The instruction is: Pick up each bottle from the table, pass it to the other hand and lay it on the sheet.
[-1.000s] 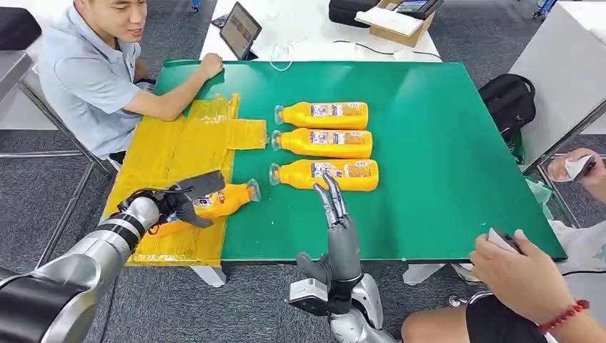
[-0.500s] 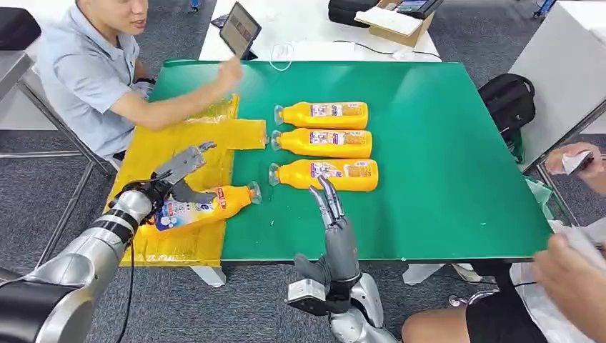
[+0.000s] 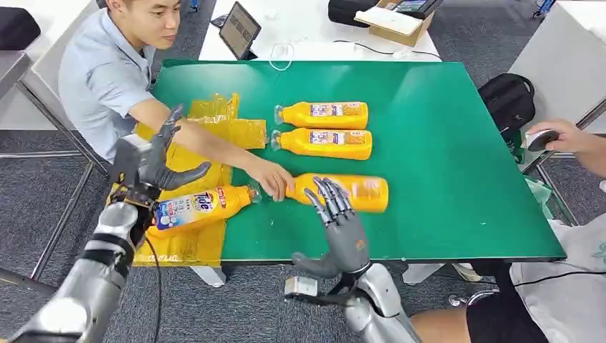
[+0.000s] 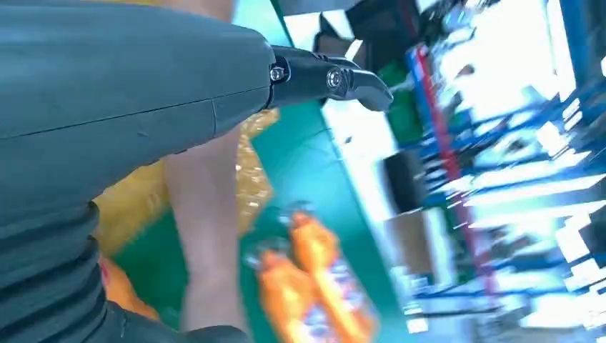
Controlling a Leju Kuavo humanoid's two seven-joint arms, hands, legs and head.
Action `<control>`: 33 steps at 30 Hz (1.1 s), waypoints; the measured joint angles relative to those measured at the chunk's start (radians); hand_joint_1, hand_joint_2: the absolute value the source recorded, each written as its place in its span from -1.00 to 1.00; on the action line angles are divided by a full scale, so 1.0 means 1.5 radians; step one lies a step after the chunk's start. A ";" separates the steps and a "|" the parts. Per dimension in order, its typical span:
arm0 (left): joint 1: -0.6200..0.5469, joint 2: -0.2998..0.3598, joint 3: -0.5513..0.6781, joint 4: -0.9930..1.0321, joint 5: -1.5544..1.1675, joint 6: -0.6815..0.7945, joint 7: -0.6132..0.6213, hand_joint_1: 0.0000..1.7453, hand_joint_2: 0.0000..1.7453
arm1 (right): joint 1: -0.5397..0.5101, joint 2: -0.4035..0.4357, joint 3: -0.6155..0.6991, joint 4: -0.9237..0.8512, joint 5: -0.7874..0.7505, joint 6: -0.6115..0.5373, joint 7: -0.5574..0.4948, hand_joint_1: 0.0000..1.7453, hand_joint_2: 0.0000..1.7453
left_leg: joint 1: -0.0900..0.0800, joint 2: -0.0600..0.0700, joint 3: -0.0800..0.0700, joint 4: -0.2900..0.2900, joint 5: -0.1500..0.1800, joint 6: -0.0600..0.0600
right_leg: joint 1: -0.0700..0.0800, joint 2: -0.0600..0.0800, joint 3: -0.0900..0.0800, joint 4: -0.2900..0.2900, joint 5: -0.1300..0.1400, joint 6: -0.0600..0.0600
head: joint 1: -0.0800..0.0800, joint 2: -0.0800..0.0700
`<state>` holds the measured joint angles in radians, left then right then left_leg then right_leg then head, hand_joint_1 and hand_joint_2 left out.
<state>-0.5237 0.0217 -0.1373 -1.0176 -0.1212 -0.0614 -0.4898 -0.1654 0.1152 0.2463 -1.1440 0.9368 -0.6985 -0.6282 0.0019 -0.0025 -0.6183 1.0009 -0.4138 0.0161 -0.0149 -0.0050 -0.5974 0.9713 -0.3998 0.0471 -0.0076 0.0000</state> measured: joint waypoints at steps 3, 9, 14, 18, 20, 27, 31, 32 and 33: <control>0.071 -0.012 0.008 -0.094 0.041 0.023 -0.001 -1.00 1.00 | -0.016 -0.004 -0.039 0.038 0.048 0.000 0.040 -1.00 -1.00 | 0.000 0.000 0.000 0.000 0.000 0.000 | 0.000 0.000 0.000 0.000 0.000 0.000 | -0.001 0.000; 0.175 -0.033 0.008 -0.227 0.060 0.057 -0.004 -1.00 1.00 | -0.038 -0.014 -0.096 0.080 0.136 0.000 0.100 -1.00 -1.00 | 0.000 0.000 0.000 0.000 0.000 0.000 | 0.000 0.000 0.000 0.000 0.000 0.000 | 0.000 0.000; 0.204 -0.041 0.004 -0.280 0.028 0.097 -0.007 -1.00 1.00 | -0.067 -0.021 -0.108 0.123 0.154 0.000 0.140 -1.00 -1.00 | 0.000 0.000 0.000 0.000 0.000 0.000 | 0.000 0.000 0.000 0.000 0.000 0.000 | 0.000 0.000; 0.206 -0.042 -0.003 -0.298 0.024 0.106 0.000 -1.00 1.00 | -0.094 -0.024 -0.108 0.176 0.142 0.000 0.161 -1.00 -1.00 | 0.000 0.000 0.000 0.000 0.000 0.000 | 0.000 0.000 0.000 0.000 0.000 0.000 | 0.000 0.000; 0.209 -0.042 -0.004 -0.303 0.014 0.116 0.006 -1.00 1.00 | -0.105 -0.025 -0.104 0.202 0.143 0.004 0.180 -1.00 -1.00 | 0.000 0.000 0.000 0.000 0.000 0.000 | 0.000 0.000 0.000 0.000 0.000 0.000 | 0.000 0.000; 0.228 -0.042 -0.005 -0.319 -0.024 0.137 0.026 -1.00 1.00 | -0.127 -0.038 -0.068 0.284 0.171 0.059 0.300 -1.00 -1.00 | 0.000 0.000 -0.001 0.000 0.000 0.000 | 0.000 0.000 0.000 0.000 0.000 0.000 | 0.000 0.000; 0.232 -0.042 -0.005 -0.323 -0.038 0.144 0.028 -1.00 1.00 | -0.136 -0.048 -0.052 0.305 0.179 0.081 0.322 -1.00 -1.00 | 0.000 0.000 0.000 0.000 0.000 0.000 | 0.000 0.000 0.000 0.000 0.000 0.000 | 0.000 0.000; 0.232 -0.042 -0.005 -0.323 -0.039 0.145 0.028 -1.00 1.00 | -0.139 -0.049 -0.050 0.308 0.181 0.084 0.326 -1.00 -1.00 | 0.000 0.000 0.000 0.000 0.000 0.000 | 0.000 0.000 0.000 0.000 0.000 0.000 | 0.000 0.000; 0.232 -0.042 -0.005 -0.323 -0.039 0.146 0.028 -1.00 1.00 | -0.142 -0.052 -0.045 0.312 0.183 0.089 0.329 -1.00 -1.00 | 0.000 0.000 0.000 0.000 0.000 0.000 | 0.000 0.000 0.000 0.000 0.000 0.000 | 0.000 0.000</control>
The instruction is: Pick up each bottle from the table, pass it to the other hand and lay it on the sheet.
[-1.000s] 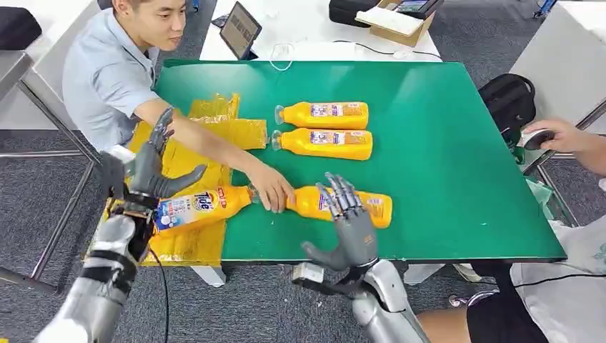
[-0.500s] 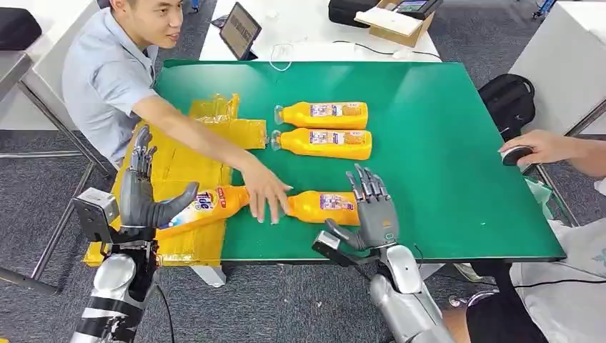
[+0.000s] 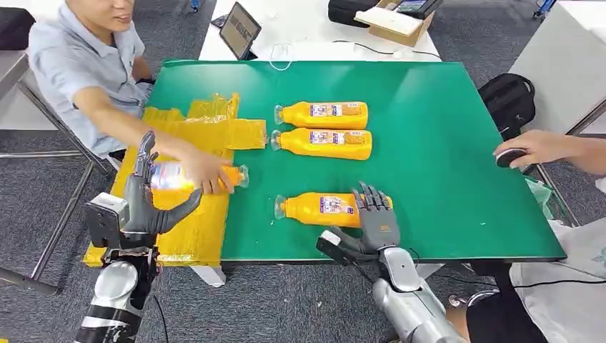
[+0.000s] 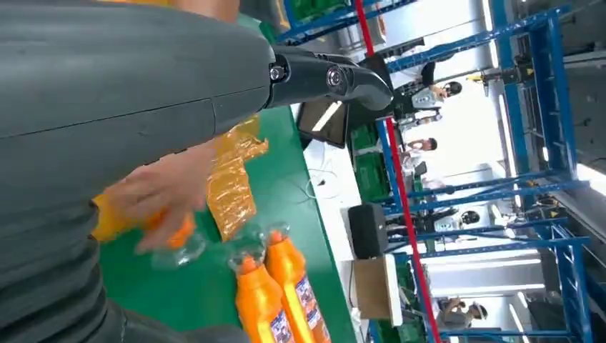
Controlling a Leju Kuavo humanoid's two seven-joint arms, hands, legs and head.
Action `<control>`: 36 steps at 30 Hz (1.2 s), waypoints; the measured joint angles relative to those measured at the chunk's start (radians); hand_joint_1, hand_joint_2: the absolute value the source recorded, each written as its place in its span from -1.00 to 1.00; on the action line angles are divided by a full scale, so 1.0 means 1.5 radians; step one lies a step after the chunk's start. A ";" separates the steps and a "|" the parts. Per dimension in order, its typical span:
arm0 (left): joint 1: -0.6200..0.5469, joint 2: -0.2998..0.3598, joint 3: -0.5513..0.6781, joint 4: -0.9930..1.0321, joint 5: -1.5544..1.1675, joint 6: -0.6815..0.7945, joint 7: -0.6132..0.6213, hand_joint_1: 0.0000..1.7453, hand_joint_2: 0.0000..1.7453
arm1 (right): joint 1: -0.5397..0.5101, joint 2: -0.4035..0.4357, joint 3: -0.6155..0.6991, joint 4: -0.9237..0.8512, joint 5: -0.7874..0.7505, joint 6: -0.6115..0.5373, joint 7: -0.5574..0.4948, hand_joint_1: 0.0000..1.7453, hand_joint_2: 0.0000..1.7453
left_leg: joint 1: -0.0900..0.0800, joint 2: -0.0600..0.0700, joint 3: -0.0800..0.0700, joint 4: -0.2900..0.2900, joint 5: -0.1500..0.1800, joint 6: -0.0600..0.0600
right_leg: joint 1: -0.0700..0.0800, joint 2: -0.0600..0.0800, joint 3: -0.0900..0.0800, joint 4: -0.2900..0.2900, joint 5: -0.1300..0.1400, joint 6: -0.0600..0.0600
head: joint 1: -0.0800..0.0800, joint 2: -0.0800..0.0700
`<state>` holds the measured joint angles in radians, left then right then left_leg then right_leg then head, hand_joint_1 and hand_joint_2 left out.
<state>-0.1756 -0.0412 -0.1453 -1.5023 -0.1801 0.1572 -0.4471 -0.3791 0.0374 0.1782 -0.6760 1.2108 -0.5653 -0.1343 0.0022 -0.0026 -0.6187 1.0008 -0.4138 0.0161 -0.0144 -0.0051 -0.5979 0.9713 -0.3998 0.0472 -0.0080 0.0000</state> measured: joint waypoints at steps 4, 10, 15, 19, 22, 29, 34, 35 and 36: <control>0.000 0.000 0.000 0.000 -0.003 0.001 0.000 -1.00 1.00 | -0.007 -0.006 0.009 0.011 0.003 0.012 0.008 -1.00 1.00 | 0.000 0.000 0.000 0.000 0.000 0.000 | 0.000 0.000 0.001 0.000 0.000 0.000 | 0.000 0.000; -0.001 0.000 -0.004 0.000 -0.005 -0.010 0.000 -1.00 1.00 | -0.028 -0.013 0.026 0.038 0.017 0.021 0.018 -1.00 1.00 | 0.000 0.000 0.001 0.000 0.000 0.000 | 0.000 0.000 0.001 0.000 0.000 0.000 | 0.000 0.000; -0.005 -0.001 -0.015 0.006 0.008 -0.039 0.001 -1.00 1.00 | -0.062 -0.023 0.037 0.074 0.010 0.054 0.018 0.62 1.00 | 0.000 0.001 0.001 0.000 0.000 0.000 | 0.000 0.000 0.001 0.000 0.000 0.000 | 0.000 0.000; -0.010 -0.001 -0.020 0.012 0.015 -0.049 0.003 -1.00 1.00 | -0.089 -0.029 0.041 0.100 0.002 0.082 0.014 1.00 1.00 | 0.000 0.001 0.003 0.000 0.000 0.000 | 0.000 0.000 0.002 0.000 0.000 0.000 | 0.000 0.000; -0.012 -0.001 -0.020 0.016 0.016 -0.050 0.004 -1.00 1.00 | -0.104 -0.033 0.043 0.114 -0.002 0.094 0.010 1.00 1.00 | 0.000 0.001 0.003 0.000 0.000 0.000 | 0.000 0.000 0.002 0.000 0.000 0.000 | 0.000 0.000; -0.014 0.000 -0.020 0.018 0.018 -0.051 0.005 -1.00 1.00 | -0.122 -0.037 0.050 0.132 0.011 0.102 0.013 1.00 1.00 | 0.000 0.001 0.004 0.000 0.001 0.001 | 0.000 0.000 0.003 0.000 0.000 0.000 | 0.000 0.000; -0.016 0.000 -0.020 0.023 0.024 -0.055 0.006 -1.00 1.00 | -0.137 -0.046 0.065 0.143 0.023 0.121 0.017 1.00 1.00 | 0.000 0.000 0.004 0.000 0.001 0.001 | 0.000 0.000 0.003 0.000 0.000 0.000 | 0.000 0.000; -0.016 0.001 -0.020 0.023 0.024 -0.055 0.006 -1.00 1.00 | -0.139 -0.047 0.066 0.145 0.023 0.121 0.017 1.00 1.00 | 0.000 0.000 0.004 0.000 0.001 0.001 | 0.000 0.000 0.003 0.000 0.000 0.000 | 0.000 0.000; -0.016 0.001 -0.020 0.023 0.024 -0.055 0.006 -1.00 1.00 | -0.140 -0.048 0.068 0.146 0.023 0.121 0.017 1.00 1.00 | 0.000 0.000 0.004 0.000 0.001 0.001 | 0.000 0.000 0.003 0.000 0.000 0.000 | 0.000 0.000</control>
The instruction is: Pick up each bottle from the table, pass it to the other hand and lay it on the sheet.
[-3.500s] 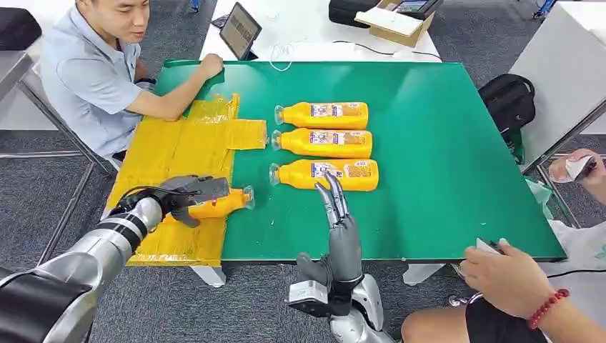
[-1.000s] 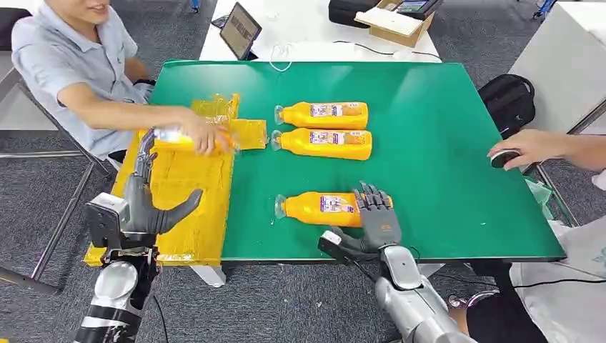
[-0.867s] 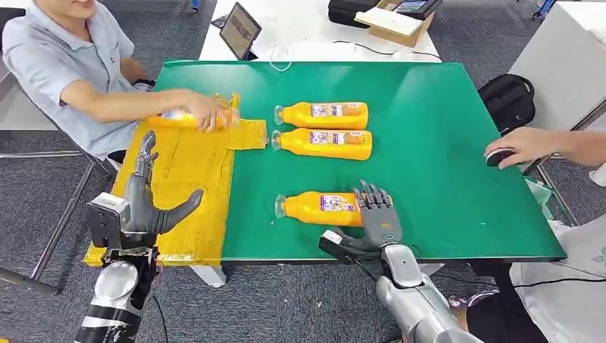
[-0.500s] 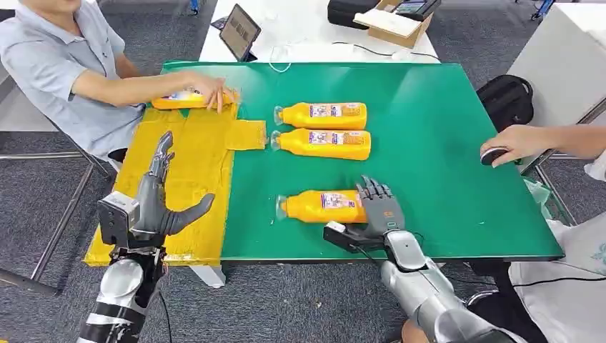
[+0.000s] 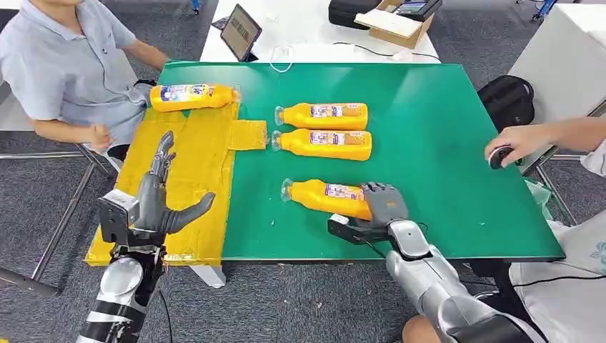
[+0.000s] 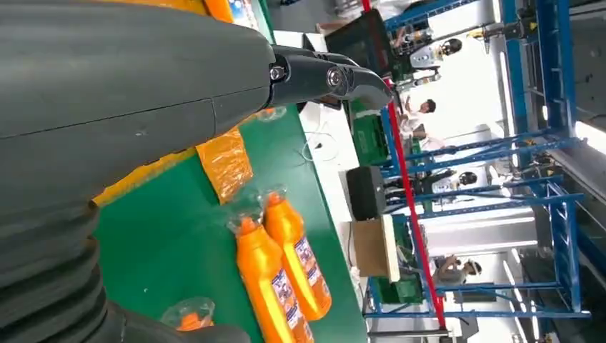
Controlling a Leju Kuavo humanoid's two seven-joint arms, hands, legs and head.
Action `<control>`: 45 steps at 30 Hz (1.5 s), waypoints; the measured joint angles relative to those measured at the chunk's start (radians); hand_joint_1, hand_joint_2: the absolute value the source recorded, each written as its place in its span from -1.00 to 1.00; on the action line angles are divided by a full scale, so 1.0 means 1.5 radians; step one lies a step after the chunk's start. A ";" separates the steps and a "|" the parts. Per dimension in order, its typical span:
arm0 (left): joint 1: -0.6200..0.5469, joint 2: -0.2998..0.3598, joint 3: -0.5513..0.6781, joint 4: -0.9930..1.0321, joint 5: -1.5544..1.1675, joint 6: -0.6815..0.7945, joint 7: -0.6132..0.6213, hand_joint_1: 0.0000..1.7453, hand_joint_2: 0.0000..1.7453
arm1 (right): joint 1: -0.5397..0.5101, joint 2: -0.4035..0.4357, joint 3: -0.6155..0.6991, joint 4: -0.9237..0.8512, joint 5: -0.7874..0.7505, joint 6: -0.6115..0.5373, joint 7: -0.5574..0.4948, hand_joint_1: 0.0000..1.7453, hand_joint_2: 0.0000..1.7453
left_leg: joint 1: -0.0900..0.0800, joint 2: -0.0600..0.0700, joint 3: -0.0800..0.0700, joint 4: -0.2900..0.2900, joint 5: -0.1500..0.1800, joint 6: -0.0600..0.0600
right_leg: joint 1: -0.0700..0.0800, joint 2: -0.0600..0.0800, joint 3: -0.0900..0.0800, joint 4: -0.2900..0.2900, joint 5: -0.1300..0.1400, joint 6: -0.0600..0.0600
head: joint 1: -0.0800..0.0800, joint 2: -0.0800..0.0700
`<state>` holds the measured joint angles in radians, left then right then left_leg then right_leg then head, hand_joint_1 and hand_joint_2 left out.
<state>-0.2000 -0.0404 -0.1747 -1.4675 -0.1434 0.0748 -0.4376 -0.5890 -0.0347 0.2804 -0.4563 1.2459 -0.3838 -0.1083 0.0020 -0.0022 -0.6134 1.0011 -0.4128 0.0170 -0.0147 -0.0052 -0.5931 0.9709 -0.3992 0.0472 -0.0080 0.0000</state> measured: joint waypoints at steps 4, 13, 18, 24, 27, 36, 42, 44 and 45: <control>-0.001 0.000 0.000 0.003 0.008 -0.004 0.001 -1.00 1.00 | -0.007 -0.003 0.008 0.005 0.006 0.012 0.000 1.00 1.00 | 0.000 0.000 0.001 0.000 0.000 0.000 | 0.000 0.000 0.000 0.000 0.000 0.000 | 0.000 0.000; -0.010 0.000 -0.002 0.028 0.095 -0.070 -0.012 -1.00 1.00 | 0.009 0.016 -0.048 -0.014 -0.312 0.047 -0.292 1.00 1.00 | 0.000 0.002 0.002 0.000 0.000 0.000 | 0.000 0.001 0.001 0.000 0.000 0.000 | 0.000 0.000; 0.027 -0.019 -0.029 0.032 0.155 -0.076 -0.026 -1.00 1.00 | 0.102 0.073 -0.095 -0.158 -0.537 -0.018 -0.389 0.92 1.00 | 0.000 0.001 -0.001 0.000 0.000 0.000 | 0.001 0.001 -0.001 0.001 0.000 0.000 | 0.000 0.000; 0.112 -0.058 -0.072 0.030 0.108 0.037 -0.070 -1.00 1.00 | 0.218 0.102 -0.096 -0.409 -0.686 -0.167 -0.394 0.90 1.00 | 0.000 0.000 -0.004 0.000 -0.002 -0.001 | 0.000 0.000 -0.003 0.000 -0.001 0.000 | 0.000 0.000; 0.145 -0.058 -0.100 0.030 0.079 0.023 -0.075 -1.00 1.00 | 0.243 0.102 -0.082 -0.476 -0.688 -0.170 -0.394 0.92 1.00 | 0.000 0.000 -0.004 0.000 -0.003 0.000 | 0.000 0.001 -0.004 0.000 -0.001 0.000 | 0.000 0.000; 0.151 -0.056 -0.158 0.032 0.071 -0.072 -0.091 -1.00 1.00 | 0.218 0.121 0.016 -0.437 -0.557 -0.071 -0.394 1.00 1.00 | 0.001 0.001 -0.004 0.000 -0.001 -0.001 | 0.001 0.001 -0.004 0.001 -0.001 -0.001 | 0.000 0.000; 0.114 -0.066 -0.165 0.043 0.112 -0.079 -0.083 -1.00 1.00 | 0.191 0.157 0.134 -0.354 -0.540 -0.079 -0.394 1.00 1.00 | 0.001 0.000 -0.004 0.000 -0.001 -0.002 | 0.001 0.000 -0.004 0.001 -0.001 -0.001 | 0.000 0.000; 0.108 -0.069 -0.165 0.045 0.127 -0.082 -0.081 -1.00 1.00 | 0.183 0.164 0.162 -0.331 -0.545 -0.090 -0.394 1.00 1.00 | 0.001 0.001 -0.004 0.000 -0.001 -0.002 | 0.001 0.001 -0.004 0.001 -0.001 -0.001 | 0.000 0.000; 0.105 -0.069 -0.165 0.045 0.133 -0.083 -0.081 -1.00 1.00 | 0.180 0.166 0.171 -0.326 -0.546 -0.092 -0.394 1.00 1.00 | 0.001 0.001 -0.004 0.000 -0.001 -0.002 | 0.001 0.001 -0.004 0.001 -0.001 -0.001 | 0.000 0.000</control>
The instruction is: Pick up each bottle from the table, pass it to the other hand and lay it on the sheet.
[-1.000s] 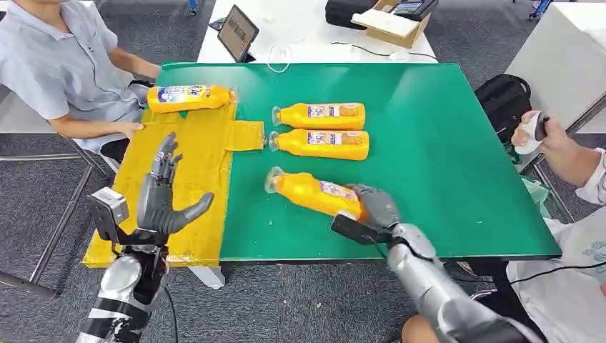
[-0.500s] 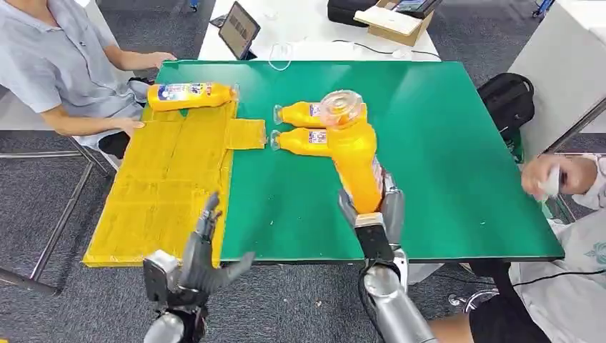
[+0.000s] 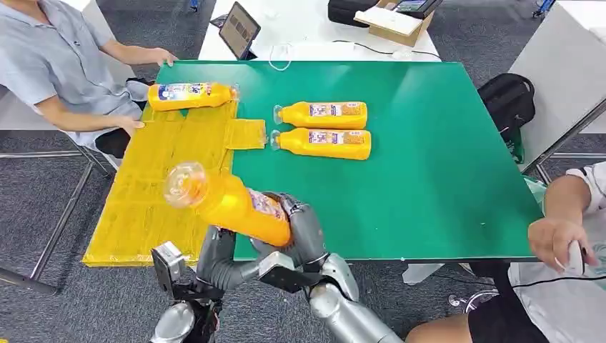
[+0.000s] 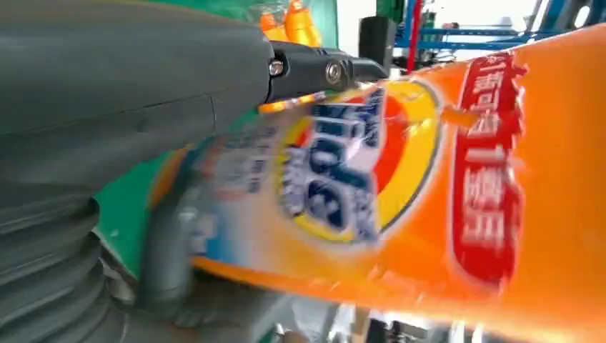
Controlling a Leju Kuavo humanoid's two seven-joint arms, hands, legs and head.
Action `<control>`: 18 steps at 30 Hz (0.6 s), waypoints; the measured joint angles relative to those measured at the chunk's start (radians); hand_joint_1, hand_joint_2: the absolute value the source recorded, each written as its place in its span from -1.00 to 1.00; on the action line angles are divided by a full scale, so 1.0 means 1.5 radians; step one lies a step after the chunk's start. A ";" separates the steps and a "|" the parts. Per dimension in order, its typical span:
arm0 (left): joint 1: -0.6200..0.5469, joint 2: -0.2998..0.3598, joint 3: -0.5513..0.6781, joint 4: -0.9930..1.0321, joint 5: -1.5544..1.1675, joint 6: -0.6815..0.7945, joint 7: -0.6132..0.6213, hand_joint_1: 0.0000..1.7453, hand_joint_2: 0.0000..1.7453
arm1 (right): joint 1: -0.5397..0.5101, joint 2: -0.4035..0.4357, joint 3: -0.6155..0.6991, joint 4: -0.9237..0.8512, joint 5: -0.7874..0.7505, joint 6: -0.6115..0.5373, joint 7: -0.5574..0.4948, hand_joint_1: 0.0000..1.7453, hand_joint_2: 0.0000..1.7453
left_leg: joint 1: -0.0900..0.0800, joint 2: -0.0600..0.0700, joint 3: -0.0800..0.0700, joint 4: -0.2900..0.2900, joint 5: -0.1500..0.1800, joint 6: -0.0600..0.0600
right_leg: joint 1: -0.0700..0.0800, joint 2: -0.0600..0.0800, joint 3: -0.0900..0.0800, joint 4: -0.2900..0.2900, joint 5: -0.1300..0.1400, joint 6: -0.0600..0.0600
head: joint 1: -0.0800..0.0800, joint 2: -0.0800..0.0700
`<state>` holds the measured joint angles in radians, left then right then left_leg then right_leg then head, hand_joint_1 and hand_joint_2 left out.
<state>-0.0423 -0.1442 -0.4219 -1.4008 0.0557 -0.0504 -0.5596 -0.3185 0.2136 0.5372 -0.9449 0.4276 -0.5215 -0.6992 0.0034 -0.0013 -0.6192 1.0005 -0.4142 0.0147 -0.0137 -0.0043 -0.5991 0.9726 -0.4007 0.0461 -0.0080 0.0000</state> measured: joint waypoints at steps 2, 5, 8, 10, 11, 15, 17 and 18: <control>-0.005 0.000 0.001 0.000 0.008 -0.002 0.001 -1.00 1.00 | -0.003 0.003 0.022 0.013 -0.002 -0.003 -0.002 1.00 1.00 | 0.000 0.000 0.000 0.000 0.000 0.000 | 0.000 0.000 0.000 0.000 0.000 0.000 | 0.000 0.000; -0.006 0.000 0.004 0.002 0.011 -0.002 0.001 -1.00 1.00 | -0.010 0.006 0.038 0.026 -0.006 -0.005 -0.001 1.00 1.00 | 0.000 0.000 0.000 0.000 0.000 0.000 | 0.000 0.000 0.000 0.000 0.000 0.000 | 0.000 0.000; -0.008 0.000 0.004 0.005 0.036 -0.013 0.007 -1.00 1.00 | -0.015 0.006 0.052 0.036 -0.016 -0.021 -0.001 1.00 1.00 | 0.000 0.000 0.000 0.000 0.000 0.000 | 0.000 0.000 0.000 0.000 0.000 0.000 | 0.000 0.000; -0.012 -0.002 0.004 0.009 0.076 -0.032 0.027 -1.00 1.00 | -0.023 0.007 0.070 0.048 -0.022 -0.045 0.001 1.00 1.00 | 0.000 0.000 0.000 0.000 0.000 0.000 | 0.000 0.000 0.000 0.000 0.000 0.000 | 0.000 0.000; -0.013 -0.003 0.004 0.012 0.094 -0.042 0.036 -1.00 1.00 | -0.026 0.007 0.078 0.053 -0.025 -0.054 0.001 1.00 1.00 | 0.000 0.000 0.000 0.000 0.000 0.000 | 0.000 0.000 0.000 0.000 0.000 0.000 | 0.000 0.000; -0.023 -0.004 0.004 0.025 0.127 -0.053 0.046 1.00 1.00 | -0.047 0.011 0.104 0.093 -0.036 -0.081 0.001 -0.94 1.00 | 0.000 0.000 0.000 0.000 0.000 0.000 | 0.000 0.000 0.000 0.000 0.000 0.000 | 0.000 0.000; -0.025 -0.004 0.004 0.029 0.132 -0.050 0.050 1.00 1.00 | -0.063 0.018 0.112 0.125 -0.033 -0.090 0.001 -1.00 -1.00 | 0.000 0.001 0.000 0.000 0.000 0.000 | 0.000 0.000 0.000 0.000 0.000 0.000 | 0.000 0.000; -0.026 -0.003 0.004 0.032 0.133 -0.049 0.051 1.00 1.00 | -0.068 0.020 0.115 0.139 -0.031 -0.093 0.001 -1.00 -1.00 | 0.000 0.001 0.000 0.000 0.000 0.000 | 0.000 0.000 0.000 0.000 0.000 0.000 | 0.000 0.000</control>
<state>-0.0819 -0.1484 -0.4158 -1.3531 0.2556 -0.1236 -0.4837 -0.4209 0.2437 0.7099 -0.7360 0.3814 -0.6611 -0.6981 0.0032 -0.0003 -0.6188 1.0007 -0.4141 0.0147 -0.0137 -0.0038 -0.5997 0.9724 -0.4006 0.0461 -0.0080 0.0000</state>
